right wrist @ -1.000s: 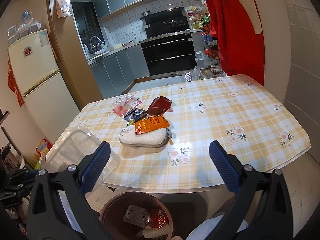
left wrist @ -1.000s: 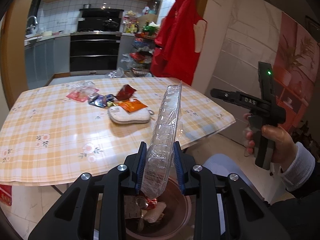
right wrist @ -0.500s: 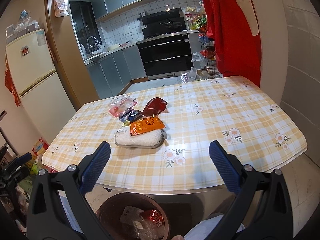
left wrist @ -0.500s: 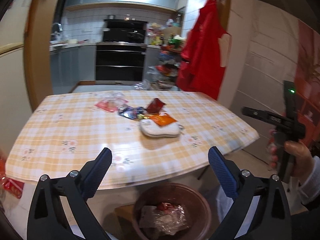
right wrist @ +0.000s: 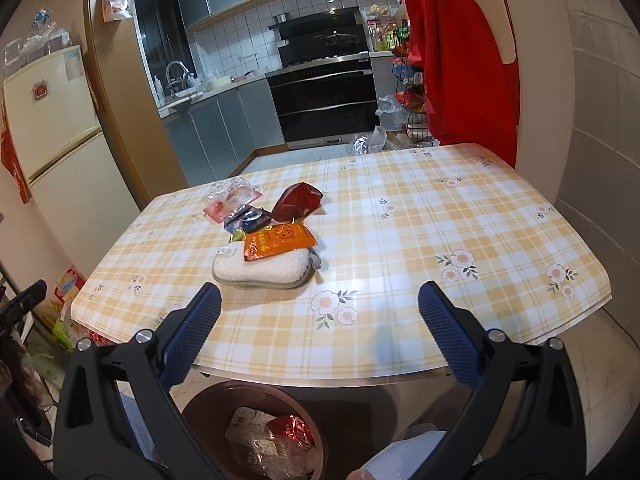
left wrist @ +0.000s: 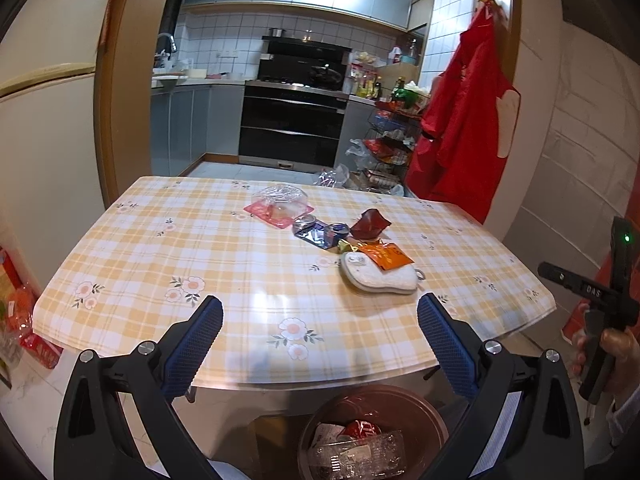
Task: Collect trash
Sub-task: 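Reach both grippers toward the white foam sleeve and orange snack bag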
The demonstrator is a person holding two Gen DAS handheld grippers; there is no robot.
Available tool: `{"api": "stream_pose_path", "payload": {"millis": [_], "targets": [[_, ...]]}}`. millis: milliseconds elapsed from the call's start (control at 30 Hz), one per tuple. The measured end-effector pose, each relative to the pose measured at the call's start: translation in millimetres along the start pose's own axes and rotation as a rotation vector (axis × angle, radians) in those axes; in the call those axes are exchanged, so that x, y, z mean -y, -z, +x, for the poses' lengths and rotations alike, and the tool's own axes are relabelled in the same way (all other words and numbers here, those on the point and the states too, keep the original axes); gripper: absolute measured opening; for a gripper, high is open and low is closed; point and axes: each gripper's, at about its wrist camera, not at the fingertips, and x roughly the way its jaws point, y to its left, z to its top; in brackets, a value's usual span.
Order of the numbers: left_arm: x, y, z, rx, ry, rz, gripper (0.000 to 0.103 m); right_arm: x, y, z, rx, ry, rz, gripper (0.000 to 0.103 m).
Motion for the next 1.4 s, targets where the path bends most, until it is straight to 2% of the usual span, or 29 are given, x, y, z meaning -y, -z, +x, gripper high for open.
{"api": "stream_pose_path", "payload": {"millis": [333, 467, 533, 700, 767, 933, 1000, 1167, 1400], "targets": [[3.1, -5.3, 39.8, -0.053, 0.033, -0.028, 0.096, 4.4, 4.7, 31.8, -0.048, 0.014, -0.011, 0.097], [11.1, -8.1, 70.4, -0.09, 0.062, -0.037, 0.095, 8.4, 5.6, 53.0, -0.083, 0.024, -0.016, 0.097], [15.1, -9.2, 85.9, -0.11, 0.071, -0.035, 0.091, 10.2, 3.9, 65.9, -0.101, 0.027, -0.021, 0.097], [20.1, -13.9, 123.9, -0.143, 0.089, -0.036, 0.088, 7.9, -5.6, 101.8, -0.133, 0.019, -0.065, 0.097], [19.2, -15.9, 139.2, -0.159, 0.099, -0.039, 0.086, 2.4, -11.8, 121.1, -0.145, 0.006, -0.116, 0.098], [18.0, -20.0, 174.5, -0.2, 0.127, -0.047, 0.078, -25.0, -32.6, 185.3, -0.217, -0.024, -0.38, 0.097], [17.4, -21.5, 188.3, -0.211, 0.141, -0.056, 0.077, -32.2, -39.4, 205.8, -0.247, -0.043, -0.424, 0.097], [12.7, -20.0, 220.3, -0.24, 0.167, -0.088, 0.072, -40.8, -58.9, 260.2, -0.313, -0.117, -0.36, 0.097], [9.7, -13.3, 249.1, -0.286, 0.197, -0.107, 0.062, -33.6, -60.0, 321.1, -0.39, -0.21, -0.129, 0.097]]}}
